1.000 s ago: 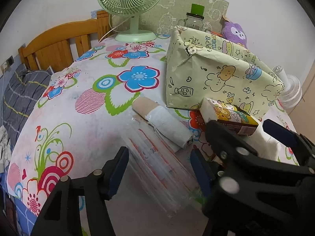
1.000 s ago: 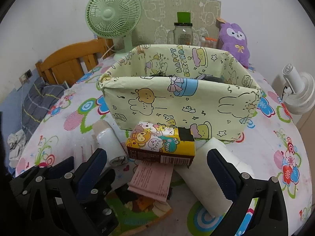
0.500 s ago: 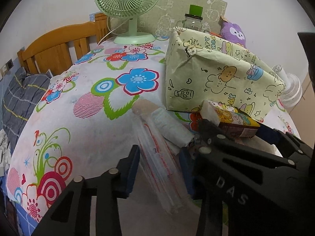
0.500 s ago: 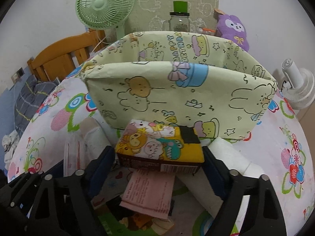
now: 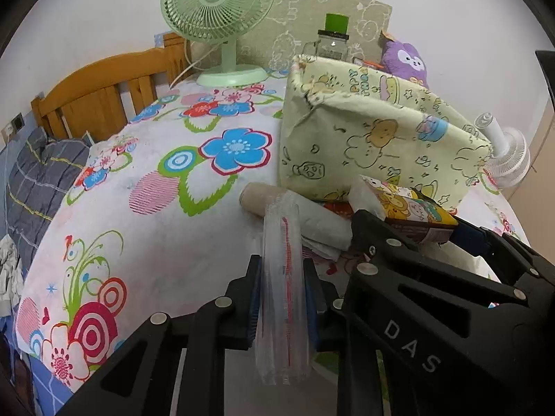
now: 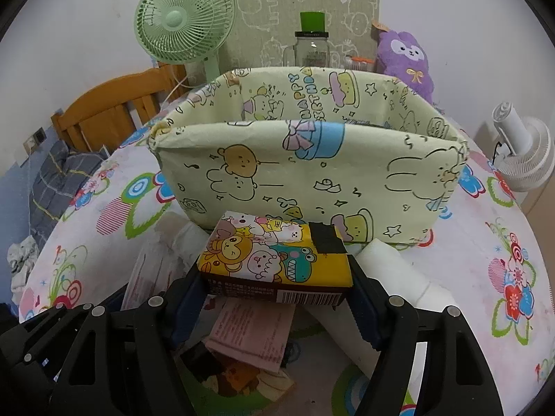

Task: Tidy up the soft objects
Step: 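Grasp the clear plastic package with the left tool while the right tool grasps the yellow snack box, then lift and carry the package and snack box with both tools over the fabric box, then open the left tool to drop the clear package into the box, then open the right tool to drop the yellow snack box into the box, then raise both open tools out of the box toward the white towel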

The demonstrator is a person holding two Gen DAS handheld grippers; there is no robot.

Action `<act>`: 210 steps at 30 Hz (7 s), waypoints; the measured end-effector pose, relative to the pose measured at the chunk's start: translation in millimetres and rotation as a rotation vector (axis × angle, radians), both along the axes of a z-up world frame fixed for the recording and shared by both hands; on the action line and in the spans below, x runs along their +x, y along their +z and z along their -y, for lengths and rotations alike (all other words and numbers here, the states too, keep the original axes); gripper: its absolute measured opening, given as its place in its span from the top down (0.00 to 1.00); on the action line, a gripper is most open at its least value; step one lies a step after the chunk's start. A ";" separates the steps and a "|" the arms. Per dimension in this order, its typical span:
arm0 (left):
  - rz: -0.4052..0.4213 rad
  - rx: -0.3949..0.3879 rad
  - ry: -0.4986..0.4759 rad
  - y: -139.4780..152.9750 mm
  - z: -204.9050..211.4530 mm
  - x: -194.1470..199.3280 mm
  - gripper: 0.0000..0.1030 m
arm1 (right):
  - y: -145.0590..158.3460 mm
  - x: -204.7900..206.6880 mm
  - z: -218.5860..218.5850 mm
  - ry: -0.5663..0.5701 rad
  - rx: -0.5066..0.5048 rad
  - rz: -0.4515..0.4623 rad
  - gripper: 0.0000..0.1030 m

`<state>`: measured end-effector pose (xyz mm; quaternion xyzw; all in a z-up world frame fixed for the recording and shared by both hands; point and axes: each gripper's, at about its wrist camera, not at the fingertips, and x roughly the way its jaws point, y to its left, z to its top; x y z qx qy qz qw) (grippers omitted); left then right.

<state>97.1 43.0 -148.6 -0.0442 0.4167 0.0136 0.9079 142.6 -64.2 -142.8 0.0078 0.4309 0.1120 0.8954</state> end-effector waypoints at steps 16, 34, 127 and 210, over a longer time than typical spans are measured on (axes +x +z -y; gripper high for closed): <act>0.077 0.034 -0.027 32.3 20.4 -16.5 0.80 | 36.7 -22.9 19.9 -0.025 0.018 0.077 0.26; 0.175 0.051 -0.098 79.1 53.4 -33.2 0.80 | 88.2 -48.8 54.5 -0.090 0.016 0.172 0.26; 0.168 0.011 -0.149 81.5 62.1 127.2 0.56 | 82.5 116.7 65.5 -0.128 0.026 0.158 0.25; 0.308 0.083 -0.157 127.1 79.9 -13.9 0.00 | 142.5 -32.8 86.7 -0.062 0.005 0.317 0.00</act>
